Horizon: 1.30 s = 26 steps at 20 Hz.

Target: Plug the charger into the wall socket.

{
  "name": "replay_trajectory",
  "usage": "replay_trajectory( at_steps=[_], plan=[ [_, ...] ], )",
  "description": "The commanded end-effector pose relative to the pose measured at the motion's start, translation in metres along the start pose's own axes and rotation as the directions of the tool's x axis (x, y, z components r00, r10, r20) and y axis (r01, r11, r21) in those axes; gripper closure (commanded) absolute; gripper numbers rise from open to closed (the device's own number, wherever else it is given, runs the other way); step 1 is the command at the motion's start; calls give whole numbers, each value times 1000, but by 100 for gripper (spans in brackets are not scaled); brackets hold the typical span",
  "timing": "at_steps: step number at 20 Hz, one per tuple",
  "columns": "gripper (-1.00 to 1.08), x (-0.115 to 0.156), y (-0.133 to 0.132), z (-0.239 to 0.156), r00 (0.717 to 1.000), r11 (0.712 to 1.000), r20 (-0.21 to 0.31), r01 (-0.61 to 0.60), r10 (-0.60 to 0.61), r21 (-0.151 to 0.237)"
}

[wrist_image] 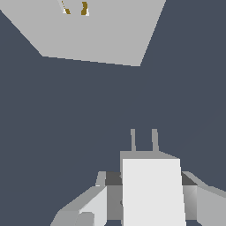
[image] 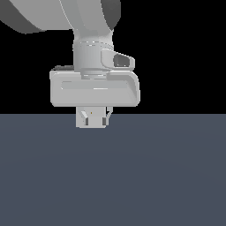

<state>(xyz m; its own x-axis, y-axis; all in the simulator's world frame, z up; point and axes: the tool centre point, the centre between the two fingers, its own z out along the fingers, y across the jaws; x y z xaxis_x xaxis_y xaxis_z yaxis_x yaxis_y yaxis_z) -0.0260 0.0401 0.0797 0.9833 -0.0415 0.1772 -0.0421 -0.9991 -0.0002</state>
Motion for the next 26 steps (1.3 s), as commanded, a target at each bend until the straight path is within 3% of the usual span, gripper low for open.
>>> replay_trajectory(
  at_steps=[1,12,26],
  plan=[
    [108,8,-13,-4,1000,1000,0,-28,28,-6],
    [108,35,-47,-13,994,994,1,-105,105,-20],
    [108,43,-51,-13,994,993,1,-113,113,-21]
  ],
)
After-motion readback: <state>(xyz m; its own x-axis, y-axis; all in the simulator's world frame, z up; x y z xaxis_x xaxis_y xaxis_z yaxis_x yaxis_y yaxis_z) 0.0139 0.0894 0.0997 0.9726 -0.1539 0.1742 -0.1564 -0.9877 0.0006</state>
